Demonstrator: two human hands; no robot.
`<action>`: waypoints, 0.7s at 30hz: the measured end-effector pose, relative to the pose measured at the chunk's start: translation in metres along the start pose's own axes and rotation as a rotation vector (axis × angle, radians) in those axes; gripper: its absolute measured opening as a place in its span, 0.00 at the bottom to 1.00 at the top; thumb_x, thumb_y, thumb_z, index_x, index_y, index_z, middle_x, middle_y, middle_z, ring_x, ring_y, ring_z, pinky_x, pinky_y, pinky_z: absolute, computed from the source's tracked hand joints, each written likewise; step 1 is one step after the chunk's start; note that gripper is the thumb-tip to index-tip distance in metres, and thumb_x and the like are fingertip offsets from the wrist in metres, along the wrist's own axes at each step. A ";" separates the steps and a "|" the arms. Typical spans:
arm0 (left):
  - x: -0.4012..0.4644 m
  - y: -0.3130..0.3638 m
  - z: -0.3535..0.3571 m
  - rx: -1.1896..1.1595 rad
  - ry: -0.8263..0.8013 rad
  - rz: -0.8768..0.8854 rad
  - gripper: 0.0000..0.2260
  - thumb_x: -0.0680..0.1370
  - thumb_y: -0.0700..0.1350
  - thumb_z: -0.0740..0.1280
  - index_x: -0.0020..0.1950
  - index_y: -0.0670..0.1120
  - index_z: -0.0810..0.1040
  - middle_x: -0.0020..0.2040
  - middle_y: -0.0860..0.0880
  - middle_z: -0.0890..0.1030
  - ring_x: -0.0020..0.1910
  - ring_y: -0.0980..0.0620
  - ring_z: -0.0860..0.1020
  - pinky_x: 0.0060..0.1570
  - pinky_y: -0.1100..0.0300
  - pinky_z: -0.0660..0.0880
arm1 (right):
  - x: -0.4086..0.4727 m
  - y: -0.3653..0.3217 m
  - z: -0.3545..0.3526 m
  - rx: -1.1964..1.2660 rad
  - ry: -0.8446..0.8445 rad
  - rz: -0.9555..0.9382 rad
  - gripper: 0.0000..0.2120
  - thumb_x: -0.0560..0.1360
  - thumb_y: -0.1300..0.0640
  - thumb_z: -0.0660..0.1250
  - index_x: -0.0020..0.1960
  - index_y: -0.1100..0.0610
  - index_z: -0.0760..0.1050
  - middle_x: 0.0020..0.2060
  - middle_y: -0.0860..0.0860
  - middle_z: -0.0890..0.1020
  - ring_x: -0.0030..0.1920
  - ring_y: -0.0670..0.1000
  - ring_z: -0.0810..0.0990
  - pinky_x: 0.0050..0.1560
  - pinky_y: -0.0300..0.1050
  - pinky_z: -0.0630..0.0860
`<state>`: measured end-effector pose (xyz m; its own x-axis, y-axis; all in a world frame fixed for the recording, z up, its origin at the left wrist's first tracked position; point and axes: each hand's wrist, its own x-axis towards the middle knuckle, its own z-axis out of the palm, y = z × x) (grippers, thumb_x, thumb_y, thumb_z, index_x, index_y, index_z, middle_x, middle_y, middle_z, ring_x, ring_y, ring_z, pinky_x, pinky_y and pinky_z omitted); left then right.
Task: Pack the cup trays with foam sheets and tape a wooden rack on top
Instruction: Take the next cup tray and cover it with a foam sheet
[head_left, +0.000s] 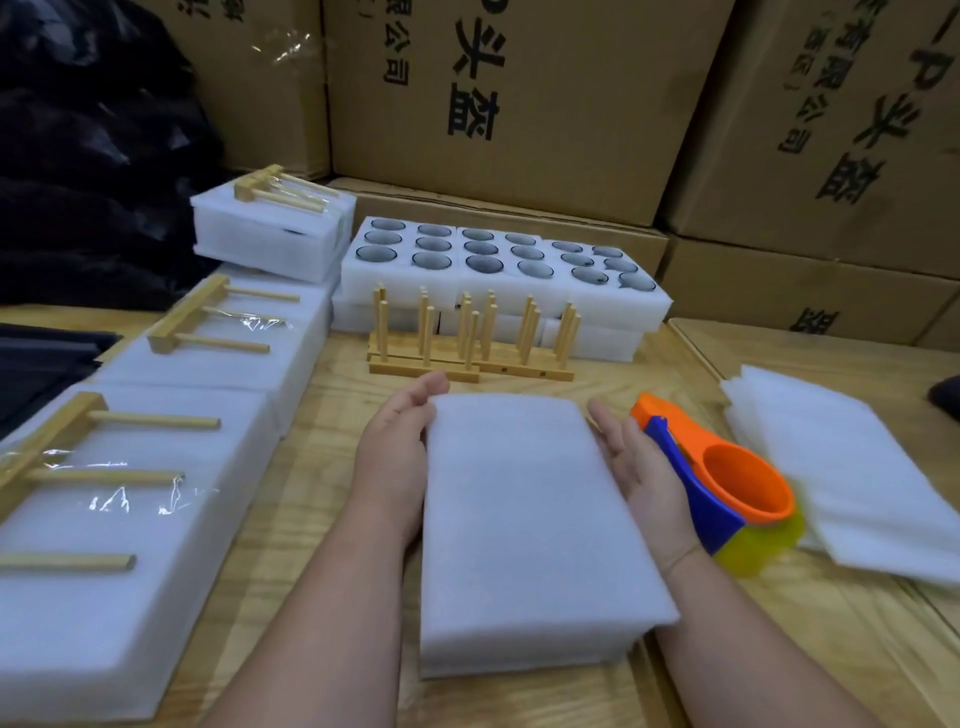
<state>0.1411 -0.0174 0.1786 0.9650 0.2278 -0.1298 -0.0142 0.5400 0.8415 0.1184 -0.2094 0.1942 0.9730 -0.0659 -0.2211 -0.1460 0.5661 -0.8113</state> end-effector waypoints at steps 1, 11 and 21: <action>-0.002 0.000 0.000 -0.021 -0.008 -0.005 0.16 0.76 0.36 0.66 0.57 0.52 0.85 0.56 0.57 0.86 0.39 0.56 0.83 0.35 0.61 0.78 | 0.003 0.001 0.001 -0.002 0.002 0.002 0.24 0.74 0.44 0.64 0.67 0.53 0.76 0.65 0.54 0.82 0.64 0.55 0.80 0.60 0.51 0.76; 0.011 0.004 0.007 -0.171 -0.063 -0.036 0.27 0.79 0.33 0.49 0.73 0.46 0.74 0.71 0.47 0.75 0.48 0.52 0.79 0.42 0.59 0.77 | 0.029 -0.001 -0.001 -0.127 -0.144 0.008 0.17 0.78 0.61 0.59 0.62 0.55 0.81 0.51 0.53 0.88 0.49 0.52 0.87 0.45 0.46 0.83; 0.017 -0.004 0.000 0.056 -0.057 0.037 0.24 0.79 0.35 0.54 0.67 0.52 0.80 0.64 0.53 0.81 0.52 0.52 0.82 0.47 0.56 0.80 | 0.049 0.002 -0.013 -0.344 -0.363 -0.105 0.24 0.66 0.61 0.62 0.51 0.38 0.86 0.54 0.47 0.87 0.56 0.53 0.86 0.56 0.56 0.80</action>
<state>0.1578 -0.0150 0.1730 0.9775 0.1996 -0.0690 -0.0375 0.4856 0.8734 0.1630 -0.2227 0.1748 0.9760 0.2163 0.0236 -0.0354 0.2648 -0.9636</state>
